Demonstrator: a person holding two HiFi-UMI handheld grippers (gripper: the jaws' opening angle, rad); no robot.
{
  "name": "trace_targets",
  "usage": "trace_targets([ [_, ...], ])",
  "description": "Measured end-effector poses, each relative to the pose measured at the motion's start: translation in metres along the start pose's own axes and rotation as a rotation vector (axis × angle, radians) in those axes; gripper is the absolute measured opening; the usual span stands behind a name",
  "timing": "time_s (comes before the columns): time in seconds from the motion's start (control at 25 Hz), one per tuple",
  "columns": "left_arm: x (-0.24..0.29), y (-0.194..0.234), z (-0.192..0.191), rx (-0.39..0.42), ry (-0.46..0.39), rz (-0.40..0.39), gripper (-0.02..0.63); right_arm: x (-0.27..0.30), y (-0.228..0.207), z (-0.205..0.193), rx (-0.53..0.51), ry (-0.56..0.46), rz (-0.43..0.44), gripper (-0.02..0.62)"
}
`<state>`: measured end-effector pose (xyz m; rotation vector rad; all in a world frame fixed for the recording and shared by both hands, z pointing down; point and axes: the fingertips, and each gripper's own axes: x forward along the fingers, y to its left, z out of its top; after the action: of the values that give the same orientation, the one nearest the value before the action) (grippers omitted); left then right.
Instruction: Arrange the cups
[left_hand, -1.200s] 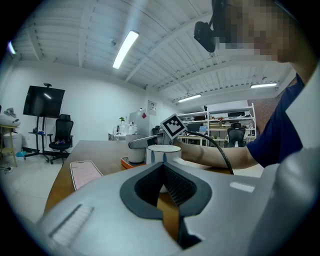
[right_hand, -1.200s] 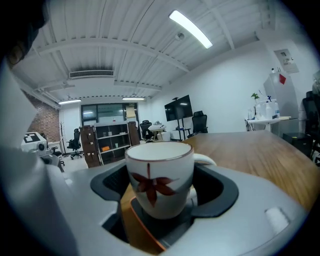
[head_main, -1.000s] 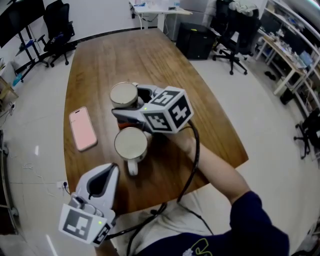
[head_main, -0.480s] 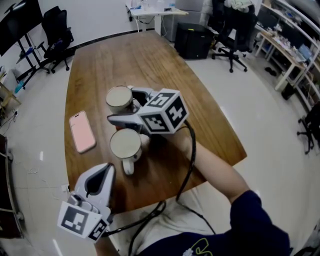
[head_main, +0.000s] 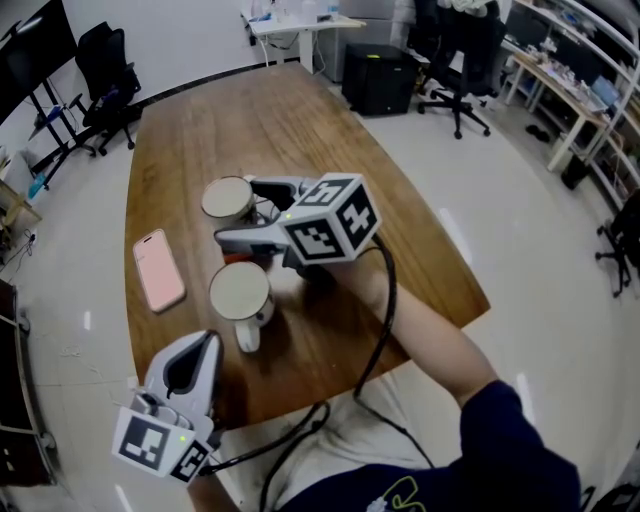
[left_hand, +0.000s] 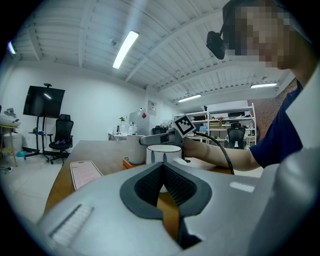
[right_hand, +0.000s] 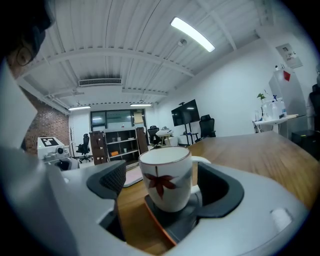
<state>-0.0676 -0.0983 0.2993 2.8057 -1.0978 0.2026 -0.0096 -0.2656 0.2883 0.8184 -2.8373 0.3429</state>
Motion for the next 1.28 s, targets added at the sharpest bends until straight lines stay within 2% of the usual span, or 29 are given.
trace_targets([
  [0.24, 0.000, 0.000, -0.001, -0.001, 0.002, -0.001, 0.003, -0.022, 0.009, 0.015, -0.013, -0.053, 0.009, 0.405],
  [0.44, 0.001, -0.001, -0.001, 0.001, 0.000, -0.002, 0.003, -0.038, 0.010, 0.025, -0.080, -0.072, -0.022, 0.403],
  [0.68, 0.000, -0.003, -0.001, 0.003, 0.002, 0.000, 0.003, -0.075, 0.010, 0.008, -0.110, -0.100, -0.085, 0.391],
  [0.76, 0.000, -0.003, 0.000, 0.005, 0.001, -0.003, 0.003, -0.104, 0.009, 0.004, -0.098, -0.168, -0.134, 0.307],
  [0.88, 0.001, -0.001, 0.000, 0.005, 0.000, -0.006, 0.003, -0.145, 0.005, -0.003, -0.046, -0.296, -0.186, 0.018],
  [0.92, 0.001, 0.000, -0.001, 0.005, 0.000, -0.004, 0.003, -0.151, 0.007, -0.007, -0.026, -0.318, -0.170, 0.018],
  [1.0, 0.000, 0.001, -0.001, 0.003, -0.001, 0.001, 0.003, -0.152, 0.015, -0.015, -0.039, -0.292, -0.146, 0.018],
  [1.12, 0.000, -0.001, 0.000, 0.000, -0.001, 0.000, 0.003, -0.149, 0.025, -0.033, -0.116, -0.167, -0.211, 0.017],
  [1.2, 0.002, -0.001, 0.000, 0.000, 0.001, -0.005, 0.003, -0.149, 0.027, -0.048, -0.088, -0.097, -0.235, 0.016],
  [1.28, 0.001, 0.000, -0.001, 0.001, 0.000, -0.004, 0.003, -0.152, 0.025, -0.054, -0.063, -0.076, -0.270, 0.016],
])
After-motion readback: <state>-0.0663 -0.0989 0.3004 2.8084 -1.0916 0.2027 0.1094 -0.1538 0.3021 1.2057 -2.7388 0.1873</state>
